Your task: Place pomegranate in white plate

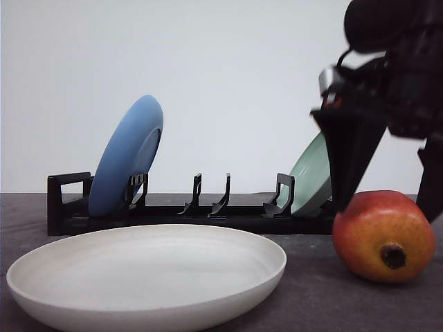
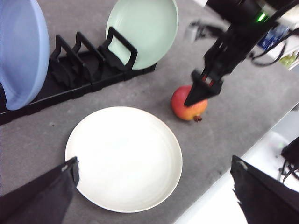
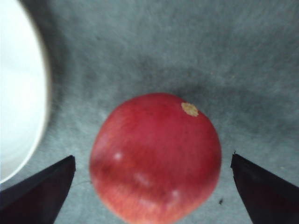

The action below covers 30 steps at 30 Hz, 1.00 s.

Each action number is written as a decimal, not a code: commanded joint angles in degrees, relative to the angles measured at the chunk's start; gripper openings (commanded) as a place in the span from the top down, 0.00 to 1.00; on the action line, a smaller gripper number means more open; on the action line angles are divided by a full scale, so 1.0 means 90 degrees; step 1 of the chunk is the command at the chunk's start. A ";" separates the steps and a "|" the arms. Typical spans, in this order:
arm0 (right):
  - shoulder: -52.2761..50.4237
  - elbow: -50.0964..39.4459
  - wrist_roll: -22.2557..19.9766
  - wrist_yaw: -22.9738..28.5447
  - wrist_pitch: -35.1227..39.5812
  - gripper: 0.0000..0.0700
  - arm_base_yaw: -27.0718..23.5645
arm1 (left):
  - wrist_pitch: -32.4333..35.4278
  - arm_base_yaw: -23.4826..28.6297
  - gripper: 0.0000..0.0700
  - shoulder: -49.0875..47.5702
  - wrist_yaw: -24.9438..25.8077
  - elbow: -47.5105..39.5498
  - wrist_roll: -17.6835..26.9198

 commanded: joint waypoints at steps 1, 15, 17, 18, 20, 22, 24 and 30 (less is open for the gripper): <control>0.0215 0.0068 0.0067 0.0016 0.0034 0.00 0.0077 | 0.0070 -0.0078 0.09 -0.0016 -0.0094 0.0056 -0.0049; 0.0693 0.0155 0.0070 -0.0067 -0.0137 0.36 0.0187 | 0.0068 -0.0078 0.09 -0.0059 -0.0201 0.0056 -0.0049; 0.0693 0.0339 0.0068 -0.0108 -0.0380 0.36 0.0210 | 0.0068 -0.0078 0.09 -0.0059 -0.0200 0.0056 -0.0063; 0.0697 0.0478 0.0068 -0.0147 -0.0494 0.36 0.0254 | 0.0068 -0.0078 0.09 -0.0059 -0.0198 0.0056 -0.0076; 0.0706 0.0822 0.0073 -0.0171 -0.0693 0.36 0.0384 | 0.0071 -0.0078 0.09 -0.0059 -0.0198 0.0056 -0.0090; 0.0739 0.1192 0.0089 -0.0171 -0.0844 0.36 0.0545 | 0.0073 -0.0078 0.09 -0.0059 -0.0199 0.0056 -0.0090; 0.0844 0.1647 0.0184 -0.0171 -0.0983 0.36 0.0820 | 0.0075 -0.0078 0.09 -0.0059 -0.0201 0.0056 -0.0090; 0.1607 0.2867 0.0386 -0.0168 -0.0939 0.36 0.1791 | 0.0073 -0.0078 0.09 -0.0059 -0.0199 0.0056 -0.0088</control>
